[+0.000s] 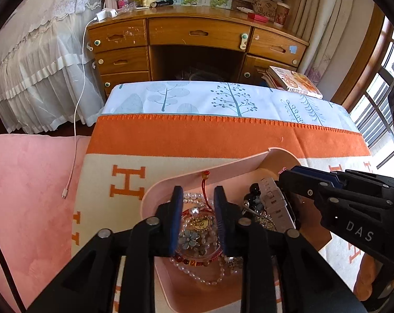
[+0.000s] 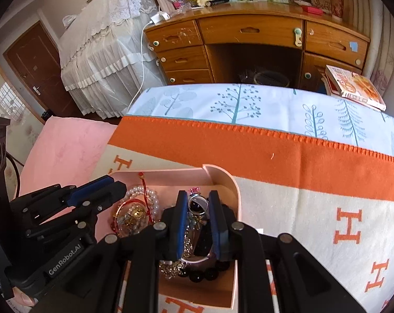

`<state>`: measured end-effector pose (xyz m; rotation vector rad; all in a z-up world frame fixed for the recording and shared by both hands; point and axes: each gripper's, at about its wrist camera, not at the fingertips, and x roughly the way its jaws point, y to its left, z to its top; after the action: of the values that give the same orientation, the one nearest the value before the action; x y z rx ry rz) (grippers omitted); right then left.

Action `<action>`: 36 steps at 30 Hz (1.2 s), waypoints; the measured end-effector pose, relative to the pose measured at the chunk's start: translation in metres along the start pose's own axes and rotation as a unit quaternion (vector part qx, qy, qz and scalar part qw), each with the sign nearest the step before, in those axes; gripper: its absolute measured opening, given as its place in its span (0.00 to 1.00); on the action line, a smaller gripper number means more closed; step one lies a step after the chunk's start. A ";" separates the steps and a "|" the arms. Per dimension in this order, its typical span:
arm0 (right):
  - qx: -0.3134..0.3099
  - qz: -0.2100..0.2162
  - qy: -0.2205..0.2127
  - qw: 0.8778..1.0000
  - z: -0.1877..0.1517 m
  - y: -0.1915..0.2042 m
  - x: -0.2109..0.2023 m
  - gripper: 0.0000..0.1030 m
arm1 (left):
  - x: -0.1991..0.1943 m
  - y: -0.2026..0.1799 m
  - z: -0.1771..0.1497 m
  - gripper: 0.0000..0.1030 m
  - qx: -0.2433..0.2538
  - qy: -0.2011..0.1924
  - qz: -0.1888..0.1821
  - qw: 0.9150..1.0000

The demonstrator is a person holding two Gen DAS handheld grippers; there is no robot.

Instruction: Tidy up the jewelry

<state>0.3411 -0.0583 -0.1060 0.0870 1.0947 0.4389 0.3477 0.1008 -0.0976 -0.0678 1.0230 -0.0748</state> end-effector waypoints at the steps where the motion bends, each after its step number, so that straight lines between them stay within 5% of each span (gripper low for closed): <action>1: 0.007 0.005 0.003 1.000 -0.002 -0.003 0.001 0.16 | 0.002 0.001 -0.001 0.49 -0.001 0.000 -0.001 1.000; 2: 0.013 0.009 0.003 1.000 -0.003 -0.005 0.000 0.16 | 0.002 0.001 -0.002 0.64 -0.004 -0.003 0.000 1.000; 4: 0.023 0.016 -0.003 1.000 -0.006 -0.009 -0.003 0.16 | -0.001 0.002 -0.005 0.72 -0.005 -0.012 0.001 1.000; 9: 0.033 0.022 -0.015 0.999 -0.013 -0.011 -0.013 0.18 | -0.012 0.000 -0.008 0.75 -0.008 -0.014 -0.005 1.000; 11: 0.033 0.024 -0.018 0.999 -0.018 -0.010 -0.018 0.18 | -0.018 0.000 -0.010 0.84 -0.011 -0.017 -0.004 1.000; 20: 0.012 0.014 -0.036 0.999 -0.058 0.002 -0.054 0.18 | -0.054 -0.005 -0.037 0.98 -0.033 -0.027 -0.011 0.999; 30: -0.012 0.000 -0.068 0.998 -0.123 0.014 -0.112 0.18 | -0.098 -0.030 -0.092 0.99 -0.024 -0.029 -0.024 0.999; 36: -0.009 -0.018 -0.109 0.994 -0.164 0.020 -0.151 0.28 | -0.136 -0.055 -0.124 0.99 -0.009 -0.056 -0.027 0.998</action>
<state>0.1342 -0.1226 -0.0501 0.0970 0.8761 0.3974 0.1696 0.0566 -0.0413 -0.1150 0.9094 -0.1103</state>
